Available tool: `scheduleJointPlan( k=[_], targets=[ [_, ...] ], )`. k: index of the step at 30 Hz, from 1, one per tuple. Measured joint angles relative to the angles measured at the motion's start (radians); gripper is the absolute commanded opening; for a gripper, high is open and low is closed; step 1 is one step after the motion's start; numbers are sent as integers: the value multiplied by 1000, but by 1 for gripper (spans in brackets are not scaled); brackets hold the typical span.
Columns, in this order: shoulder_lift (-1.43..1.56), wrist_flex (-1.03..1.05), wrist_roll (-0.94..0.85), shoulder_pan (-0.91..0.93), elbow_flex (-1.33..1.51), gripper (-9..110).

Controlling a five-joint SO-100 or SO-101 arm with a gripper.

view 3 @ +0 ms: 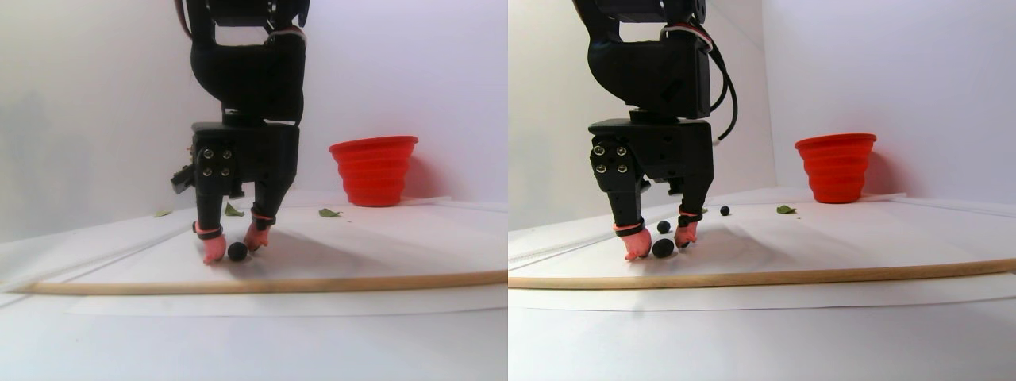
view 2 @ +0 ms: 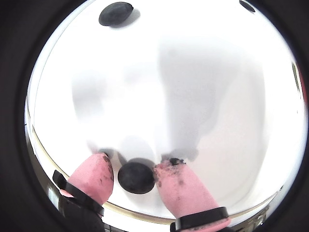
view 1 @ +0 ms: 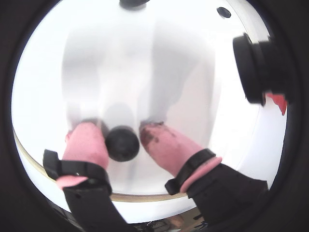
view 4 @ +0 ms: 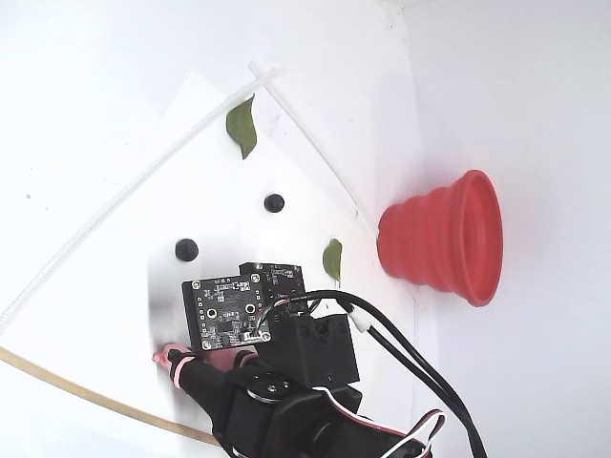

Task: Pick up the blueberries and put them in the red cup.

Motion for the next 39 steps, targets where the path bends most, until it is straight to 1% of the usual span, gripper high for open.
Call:
scheduleJointPlan(
  k=[20,39],
  targets=[
    [0,0,0,2,0,12],
    [52,74,0,46,-2,12]
  ],
)
